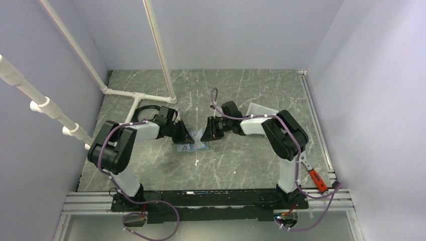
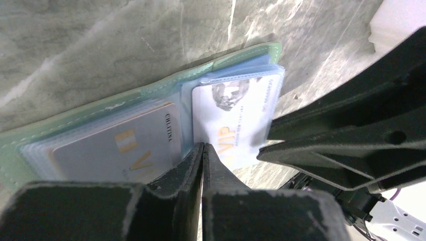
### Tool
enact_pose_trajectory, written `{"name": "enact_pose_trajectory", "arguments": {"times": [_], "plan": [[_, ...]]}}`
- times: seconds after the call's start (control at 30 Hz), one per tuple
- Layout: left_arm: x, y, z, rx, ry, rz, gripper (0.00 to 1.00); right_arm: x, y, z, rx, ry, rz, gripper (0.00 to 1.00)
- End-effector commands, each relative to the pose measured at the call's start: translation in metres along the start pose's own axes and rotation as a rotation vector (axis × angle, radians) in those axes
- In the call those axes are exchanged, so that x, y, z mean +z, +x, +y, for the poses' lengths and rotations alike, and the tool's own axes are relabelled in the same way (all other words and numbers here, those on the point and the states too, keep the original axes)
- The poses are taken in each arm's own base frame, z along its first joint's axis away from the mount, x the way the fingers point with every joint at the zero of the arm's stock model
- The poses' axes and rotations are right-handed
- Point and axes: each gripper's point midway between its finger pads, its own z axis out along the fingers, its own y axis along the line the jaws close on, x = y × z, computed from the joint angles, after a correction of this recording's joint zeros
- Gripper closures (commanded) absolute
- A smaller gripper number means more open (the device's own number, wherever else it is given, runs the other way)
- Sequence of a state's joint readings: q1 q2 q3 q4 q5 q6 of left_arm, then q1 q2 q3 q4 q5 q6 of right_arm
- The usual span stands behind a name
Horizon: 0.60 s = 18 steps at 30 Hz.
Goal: Put the credit cards into the card holder
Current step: Turn over the card slot in the card holder.
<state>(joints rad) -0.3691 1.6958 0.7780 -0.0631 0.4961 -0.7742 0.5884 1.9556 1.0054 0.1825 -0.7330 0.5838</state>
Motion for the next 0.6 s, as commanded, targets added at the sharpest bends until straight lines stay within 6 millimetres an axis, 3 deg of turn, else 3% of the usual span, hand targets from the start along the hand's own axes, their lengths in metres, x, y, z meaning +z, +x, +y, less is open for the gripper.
{"name": "enact_pose_trajectory", "arguments": {"times": [0.0,0.2,0.4,0.57], "plan": [[-0.008,0.005,0.008,0.015,-0.060,-0.006,0.85,-0.006,-0.015,0.047,-0.131,-0.082,-0.033,0.75],[-0.029,-0.001,-0.013,0.039,-0.027,-0.040,0.67,0.002,-0.012,0.051,-0.135,-0.087,-0.016,0.70],[-0.059,-0.003,-0.021,0.021,0.017,-0.076,0.59,0.008,-0.016,0.058,-0.145,-0.087,-0.007,0.67],[-0.085,-0.017,-0.019,-0.013,0.066,-0.109,0.52,0.018,-0.016,0.064,-0.147,-0.095,0.007,0.66]]}}
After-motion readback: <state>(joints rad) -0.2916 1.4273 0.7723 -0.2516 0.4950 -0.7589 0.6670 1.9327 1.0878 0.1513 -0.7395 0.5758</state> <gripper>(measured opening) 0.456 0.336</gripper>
